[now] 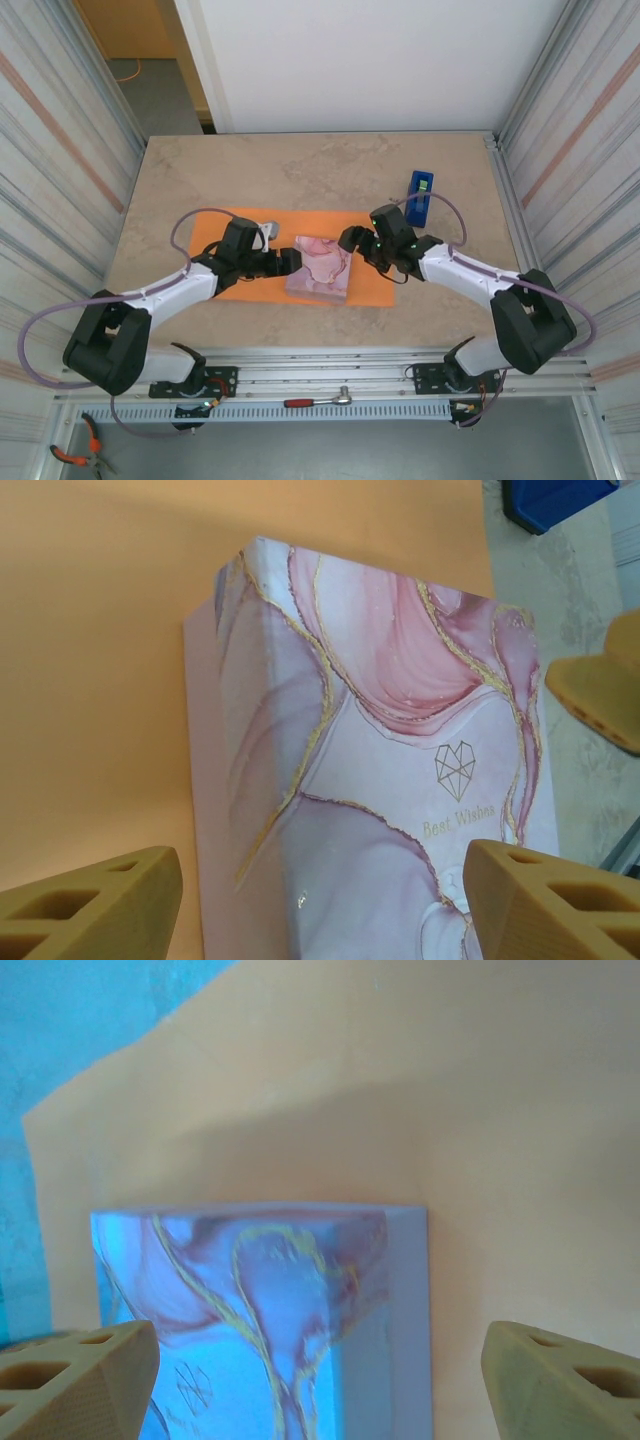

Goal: Wrap the gift box in paper
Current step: Rotate the gift box with the wrapping paper.

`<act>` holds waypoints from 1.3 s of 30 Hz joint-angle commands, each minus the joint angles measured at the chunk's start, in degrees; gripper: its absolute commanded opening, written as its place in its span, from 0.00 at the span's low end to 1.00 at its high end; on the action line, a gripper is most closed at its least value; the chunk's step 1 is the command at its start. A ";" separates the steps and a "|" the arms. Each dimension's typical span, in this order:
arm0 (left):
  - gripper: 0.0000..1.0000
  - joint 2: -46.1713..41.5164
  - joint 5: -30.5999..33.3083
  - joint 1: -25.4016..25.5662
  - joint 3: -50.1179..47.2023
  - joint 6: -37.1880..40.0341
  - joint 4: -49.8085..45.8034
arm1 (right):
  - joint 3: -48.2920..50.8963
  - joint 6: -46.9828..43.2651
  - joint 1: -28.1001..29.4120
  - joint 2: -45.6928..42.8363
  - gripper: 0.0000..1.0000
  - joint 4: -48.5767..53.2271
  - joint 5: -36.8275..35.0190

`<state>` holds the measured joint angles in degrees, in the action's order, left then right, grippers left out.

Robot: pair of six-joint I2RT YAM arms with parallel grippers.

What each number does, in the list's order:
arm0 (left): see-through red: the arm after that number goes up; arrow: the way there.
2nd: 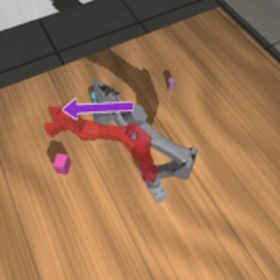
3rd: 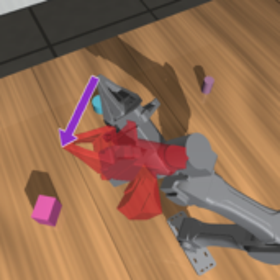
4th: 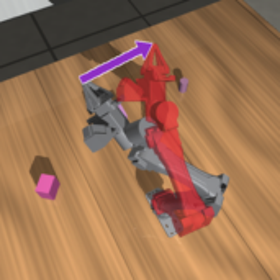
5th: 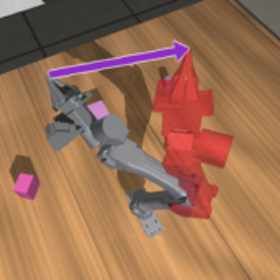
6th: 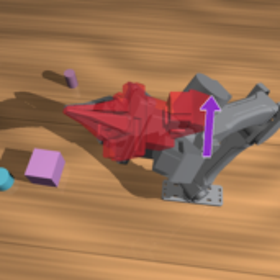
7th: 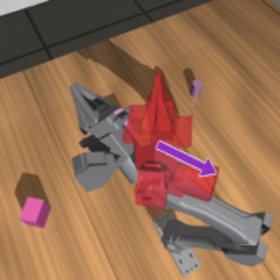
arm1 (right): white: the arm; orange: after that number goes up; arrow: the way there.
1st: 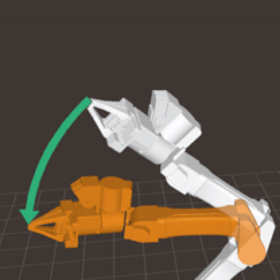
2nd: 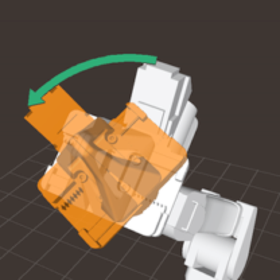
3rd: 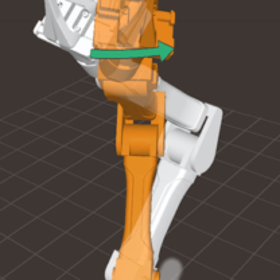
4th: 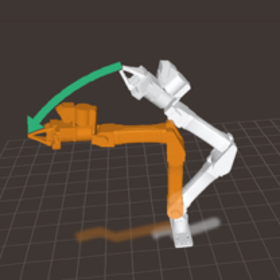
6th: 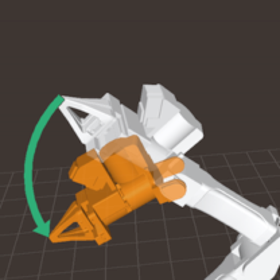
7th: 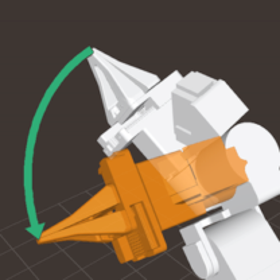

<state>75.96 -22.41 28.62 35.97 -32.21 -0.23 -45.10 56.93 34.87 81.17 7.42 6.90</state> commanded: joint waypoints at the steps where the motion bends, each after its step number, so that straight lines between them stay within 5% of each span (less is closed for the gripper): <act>1: 0.75 0.58 0.63 -0.19 -0.48 0.74 -0.39 | 1.92 0.43 2.66 -0.83 0.82 2.14 -1.25; 7: 0.73 3.00 -1.34 0.17 -1.07 0.75 1.52 | 2.21 2.47 6.03 2.44 0.73 -1.38 -0.62; 17: 0.50 2.99 -5.52 -0.09 0.41 -0.66 5.18 | -1.51 3.02 7.16 4.58 0.43 -5.31 1.89; 27: 0.50 0.36 -5.92 -6.81 4.90 1.09 1.29 | -10.40 3.80 7.68 11.33 0.42 -8.47 2.73; 39: 0.55 7.62 -4.54 -11.26 6.81 3.03 1.76 | -13.93 6.17 8.11 20.23 0.43 -13.15 2.90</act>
<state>83.22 -23.94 16.91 41.06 -30.22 -1.58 -58.52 61.49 41.30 100.71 -2.76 7.40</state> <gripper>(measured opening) 0.542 0.421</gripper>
